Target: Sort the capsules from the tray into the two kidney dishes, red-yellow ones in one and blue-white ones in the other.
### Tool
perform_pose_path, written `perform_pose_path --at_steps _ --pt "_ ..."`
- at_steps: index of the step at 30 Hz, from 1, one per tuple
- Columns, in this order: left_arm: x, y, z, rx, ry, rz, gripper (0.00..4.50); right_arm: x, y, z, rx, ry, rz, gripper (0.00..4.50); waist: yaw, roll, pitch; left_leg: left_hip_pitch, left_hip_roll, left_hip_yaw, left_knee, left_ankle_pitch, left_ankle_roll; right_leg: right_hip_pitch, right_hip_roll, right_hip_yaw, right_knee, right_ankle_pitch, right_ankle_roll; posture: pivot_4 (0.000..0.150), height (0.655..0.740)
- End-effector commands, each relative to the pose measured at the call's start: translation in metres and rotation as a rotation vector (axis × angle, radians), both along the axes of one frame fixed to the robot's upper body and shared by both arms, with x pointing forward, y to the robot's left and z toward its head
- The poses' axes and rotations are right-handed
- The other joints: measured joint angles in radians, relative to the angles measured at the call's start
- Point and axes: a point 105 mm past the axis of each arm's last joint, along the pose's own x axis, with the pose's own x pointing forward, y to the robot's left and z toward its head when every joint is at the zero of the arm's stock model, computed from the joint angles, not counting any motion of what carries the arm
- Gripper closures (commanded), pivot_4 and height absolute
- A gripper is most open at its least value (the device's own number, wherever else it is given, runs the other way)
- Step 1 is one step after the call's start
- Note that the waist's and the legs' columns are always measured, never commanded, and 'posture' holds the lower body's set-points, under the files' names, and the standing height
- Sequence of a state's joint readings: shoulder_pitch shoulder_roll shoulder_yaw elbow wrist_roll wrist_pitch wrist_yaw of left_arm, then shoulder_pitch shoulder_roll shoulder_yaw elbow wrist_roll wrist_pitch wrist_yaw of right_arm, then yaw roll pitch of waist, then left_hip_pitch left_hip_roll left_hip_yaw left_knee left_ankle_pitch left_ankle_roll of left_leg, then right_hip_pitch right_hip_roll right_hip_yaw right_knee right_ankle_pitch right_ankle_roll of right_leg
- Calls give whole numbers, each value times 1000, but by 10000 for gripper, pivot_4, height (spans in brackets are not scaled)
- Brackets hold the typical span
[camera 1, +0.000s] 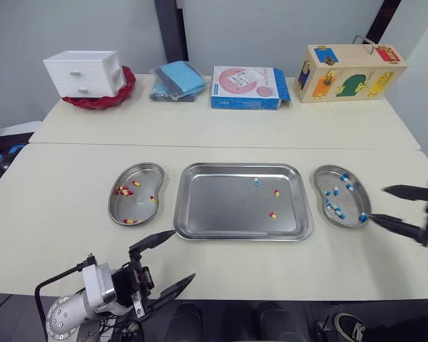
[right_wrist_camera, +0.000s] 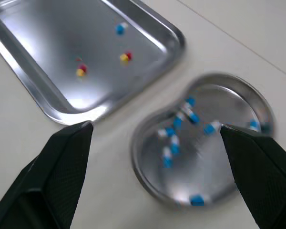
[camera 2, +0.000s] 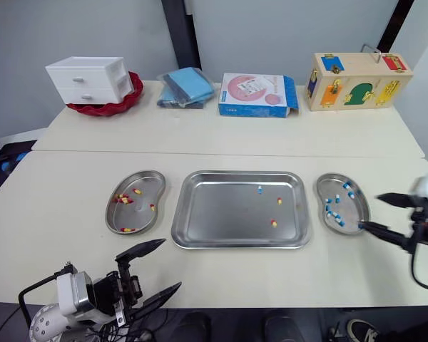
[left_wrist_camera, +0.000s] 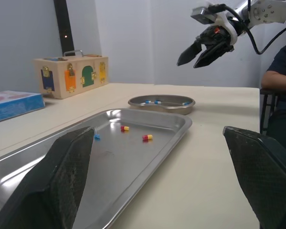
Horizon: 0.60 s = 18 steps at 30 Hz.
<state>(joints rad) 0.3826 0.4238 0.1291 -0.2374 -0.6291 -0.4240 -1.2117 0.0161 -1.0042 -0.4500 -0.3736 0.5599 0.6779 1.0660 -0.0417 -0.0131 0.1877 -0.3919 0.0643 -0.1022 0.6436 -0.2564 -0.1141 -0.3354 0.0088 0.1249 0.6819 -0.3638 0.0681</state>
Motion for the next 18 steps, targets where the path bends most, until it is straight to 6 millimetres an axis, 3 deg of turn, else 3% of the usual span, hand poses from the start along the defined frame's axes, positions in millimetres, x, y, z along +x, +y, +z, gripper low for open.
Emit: perform_pose_path --at_steps 1,11,18 --pt "-1 4 4 -12 -18 43 0 18 50 -1 40 -25 48 396 -5 -1 0 0 0 0 0 0 0 0 0 0 0 0 0 1500 7400" --pt "5 13 6 -65 23 206 0 74 127 -24 67 -8 -25 396 10 0 0 -7 0 -5 0 0 0 -7 0 -5 1 1 -1 1500 7400" --pt "5 14 5 -85 39 279 0 98 147 -42 14 8 -152 396 10 0 0 -7 0 -5 0 0 0 -8 -1 -5 2 1 -2 1500 7400"
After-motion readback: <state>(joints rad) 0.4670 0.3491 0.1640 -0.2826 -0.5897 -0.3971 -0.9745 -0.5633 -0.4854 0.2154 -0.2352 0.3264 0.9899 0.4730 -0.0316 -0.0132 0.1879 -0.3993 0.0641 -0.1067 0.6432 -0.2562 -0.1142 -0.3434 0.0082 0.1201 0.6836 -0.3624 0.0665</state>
